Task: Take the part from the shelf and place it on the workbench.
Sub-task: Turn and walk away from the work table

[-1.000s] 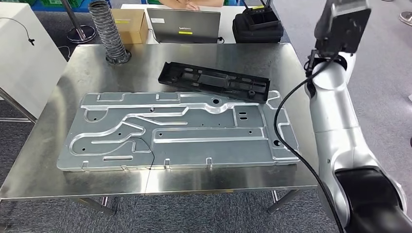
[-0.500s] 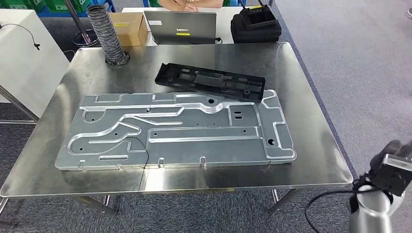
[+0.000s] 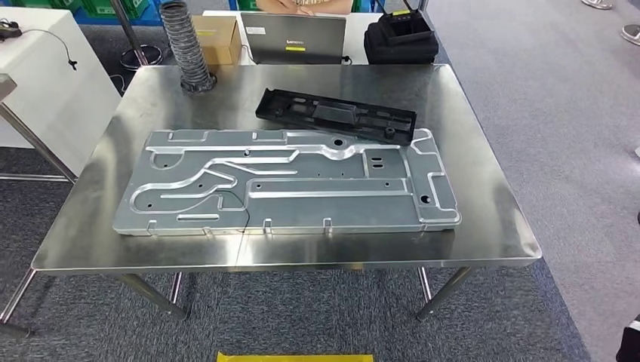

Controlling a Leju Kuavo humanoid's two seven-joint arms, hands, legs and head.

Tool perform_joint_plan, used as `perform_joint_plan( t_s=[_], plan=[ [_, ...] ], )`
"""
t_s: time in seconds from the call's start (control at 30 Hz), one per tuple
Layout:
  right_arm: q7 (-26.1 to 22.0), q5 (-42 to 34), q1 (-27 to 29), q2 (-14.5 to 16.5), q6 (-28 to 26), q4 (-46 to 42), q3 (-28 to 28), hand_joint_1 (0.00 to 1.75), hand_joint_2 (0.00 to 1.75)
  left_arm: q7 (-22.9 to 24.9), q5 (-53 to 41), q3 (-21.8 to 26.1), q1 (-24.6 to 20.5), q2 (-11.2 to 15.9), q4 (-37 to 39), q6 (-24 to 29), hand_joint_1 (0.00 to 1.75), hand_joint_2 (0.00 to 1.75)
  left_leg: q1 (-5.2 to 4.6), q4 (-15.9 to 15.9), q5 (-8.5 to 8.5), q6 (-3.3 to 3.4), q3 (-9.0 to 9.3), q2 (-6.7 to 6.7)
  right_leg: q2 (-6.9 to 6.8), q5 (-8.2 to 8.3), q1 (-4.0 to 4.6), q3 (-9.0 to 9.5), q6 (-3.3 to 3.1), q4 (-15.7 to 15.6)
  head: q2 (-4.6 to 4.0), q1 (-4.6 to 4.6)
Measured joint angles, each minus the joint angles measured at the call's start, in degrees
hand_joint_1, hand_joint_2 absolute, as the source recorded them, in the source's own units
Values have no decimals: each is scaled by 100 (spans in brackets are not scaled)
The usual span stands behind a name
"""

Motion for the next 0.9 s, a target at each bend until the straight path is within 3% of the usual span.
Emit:
perform_joint_plan(
  t_s=[0.07,0.1,0.13,0.17,0.23,0.3,0.37,0.43,0.47,0.5,0.57,0.6,0.63,0.67,0.7,0.73,0.77,0.83,0.9],
  plan=[
    [-1,175,1,22,-19,158,-123,0,0,1,-25,3,-1,-5,-1,-1,0,0,-10,4,141,9,-197,19,-2,-588,-2,-124,31,758,-1,0],
    [-1,272,-2,38,-24,262,-182,0,0,3,-37,4,-2,-10,-1,-1,0,0,-11,12,208,4,-294,31,-2,-719,-6,-127,39,1063,-1,-1],
    [-1,365,-3,57,-30,389,-264,0,0,6,-45,7,-4,-18,-1,-1,0,0,-8,27,272,-5,-394,39,-3,-710,-11,-59,45,1224,-1,-1],
    [-1,447,-4,77,-39,525,-363,0,0,11,-50,11,-5,-27,-1,-1,0,0,-1,53,328,-20,-493,44,-4,-585,-20,94,52,1205,-1,-1],
    [0,579,-12,113,-63,787,-560,0,0,25,-55,22,-4,-43,-1,1,0,0,15,148,414,-69,-682,43,-9,-296,-45,668,69,606,-1,-1],
    [-1,716,-51,137,-81,1008,-689,0,0,42,-52,30,-10,-52,-1,6,0,0,15,250,475,-138,-804,47,-10,-385,-28,1288,24,-262,-1,-1],
    [-5,896,-96,155,-108,1240,-796,0,0,55,-40,39,-27,-58,-1,14,0,0,13,286,552,-208,-838,57,-6,-543,16,1513,-85,-653,-1,0],
    [-9,1083,-128,174,-209,1557,-895,0,0,59,-25,70,-34,-60,-1,35,0,0,30,311,561,-278,-864,55,-25,-465,23,1448,-207,-650,-1,1],
    [-8,1172,-149,178,-291,1747,-922,0,0,57,-19,93,-30,-61,-1,49,0,0,42,408,430,-306,-906,51,-39,-407,24,1397,-266,-648,-1,1],
    [-7,1274,-175,181,-389,1966,-934,0,0,54,-14,116,-24,-67,-1,61,0,0,50,605,194,-327,-972,47,-52,-341,24,1335,-318,-654,-1,0],
    [-7,1531,-241,171,-600,2476,-939,0,0,42,-13,152,-24,-81,-1,70,0,0,60,1284,-406,-342,-1139,45,-59,-208,49,1172,-376,-650,-1,-1],
    [1,1691,-280,161,-721,2778,-946,0,0,32,-17,164,-28,-89,-1,70,0,0,60,1637,-584,-341,-1195,45,-59,-138,68,1080,-388,-645,-1,-1],
    [41,1872,-328,149,-856,3130,-963,0,0,22,-27,175,-31,-93,-1,68,0,0,58,1883,-615,-330,-1190,45,-59,-65,90,981,-396,-639,-1,-1],
    [126,2047,-378,135,-986,3500,-989,0,0,15,-39,184,-32,-98,-1,66,0,0,52,1960,-513,-307,-1105,45,-59,6,115,880,-400,-631,-1,-1],
    [249,2210,-423,122,-1098,3866,-1016,0,0,9,-52,193,-34,-102,-1,63,0,0,41,1842,-336,-268,-924,44,-58,77,140,777,-401,-622,-1,-1],
    [401,2360,-459,113,-1183,4206,-1039,0,0,7,-66,201,-39,-106,-1,60,0,0,22,1549,-181,-216,-651,43,-58,146,161,682,-401,-612,-1,-1],
    [555,2480,-481,110,-1235,4476,-1052,0,0,7,-79,205,-46,-108,-1,58,0,0,-6,1129,-144,-153,-314,42,-60,208,174,606,-395,-600,0,-1],
    [867,2696,-510,115,-1306,4884,-1056,0,0,2,-104,209,-66,-114,-1,56,0,0,-58,275,-286,-71,281,42,-69,317,178,527,-361,-587,0,-1],
    [1257,2898,-561,117,-1331,5218,-1056,0,0,-4,-122,213,-81,-126,-1,57,0,0,-94,-97,-366,-37,468,45,-77,421,157,512,-300,-601,-1,-1]
  ],
)
